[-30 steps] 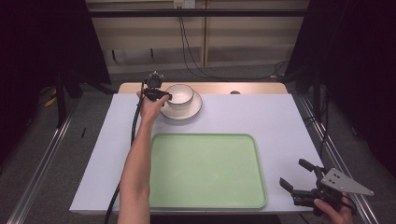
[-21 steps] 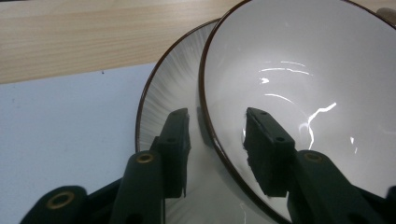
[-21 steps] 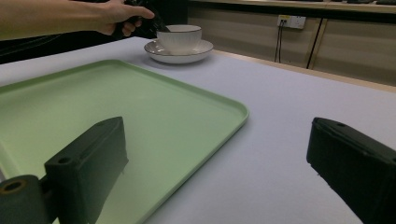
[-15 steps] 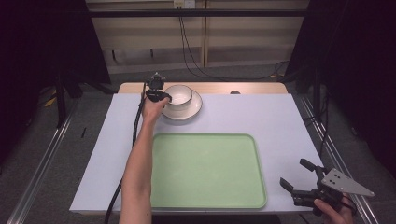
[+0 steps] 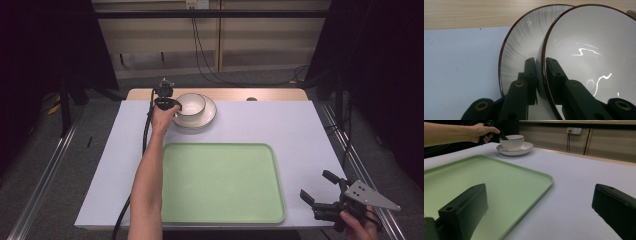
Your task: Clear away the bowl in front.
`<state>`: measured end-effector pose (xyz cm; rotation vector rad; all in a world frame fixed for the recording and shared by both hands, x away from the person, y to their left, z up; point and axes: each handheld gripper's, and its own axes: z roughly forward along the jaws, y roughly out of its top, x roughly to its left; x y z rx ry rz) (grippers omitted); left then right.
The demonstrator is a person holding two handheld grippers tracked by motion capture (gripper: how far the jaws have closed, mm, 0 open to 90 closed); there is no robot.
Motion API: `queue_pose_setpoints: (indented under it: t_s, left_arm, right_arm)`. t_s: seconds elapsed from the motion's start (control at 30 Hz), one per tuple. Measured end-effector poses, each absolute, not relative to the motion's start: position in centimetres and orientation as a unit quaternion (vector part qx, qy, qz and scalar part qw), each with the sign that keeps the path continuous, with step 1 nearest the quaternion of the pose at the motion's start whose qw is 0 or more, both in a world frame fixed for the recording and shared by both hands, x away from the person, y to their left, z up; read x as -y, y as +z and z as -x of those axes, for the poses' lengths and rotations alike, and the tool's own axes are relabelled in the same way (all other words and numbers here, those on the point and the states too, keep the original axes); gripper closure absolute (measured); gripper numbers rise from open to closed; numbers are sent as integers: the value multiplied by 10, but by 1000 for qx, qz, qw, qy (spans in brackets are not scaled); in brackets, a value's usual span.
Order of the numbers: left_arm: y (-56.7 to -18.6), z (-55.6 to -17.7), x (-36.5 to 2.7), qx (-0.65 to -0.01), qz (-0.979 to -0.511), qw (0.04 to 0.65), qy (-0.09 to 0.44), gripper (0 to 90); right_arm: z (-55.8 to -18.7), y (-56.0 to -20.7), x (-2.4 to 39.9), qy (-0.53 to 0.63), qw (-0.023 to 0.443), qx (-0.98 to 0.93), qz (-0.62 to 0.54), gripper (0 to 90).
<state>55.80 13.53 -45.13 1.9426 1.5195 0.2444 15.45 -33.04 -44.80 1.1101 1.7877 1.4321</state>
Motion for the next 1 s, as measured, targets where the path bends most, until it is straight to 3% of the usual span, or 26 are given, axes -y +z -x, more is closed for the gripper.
queue_pose_setpoints:
  t_s: [0.27,1.0]
  left_arm:
    - [-451,-557,-138,-595,-725,340,68,827]
    - [-435,-550,-140,-586,-723,359,71,822]
  right_arm:
    - [-155,-450,330,535,306,-676,-405,0]
    - [-154,-450,328,537,310,-679,-392,0]
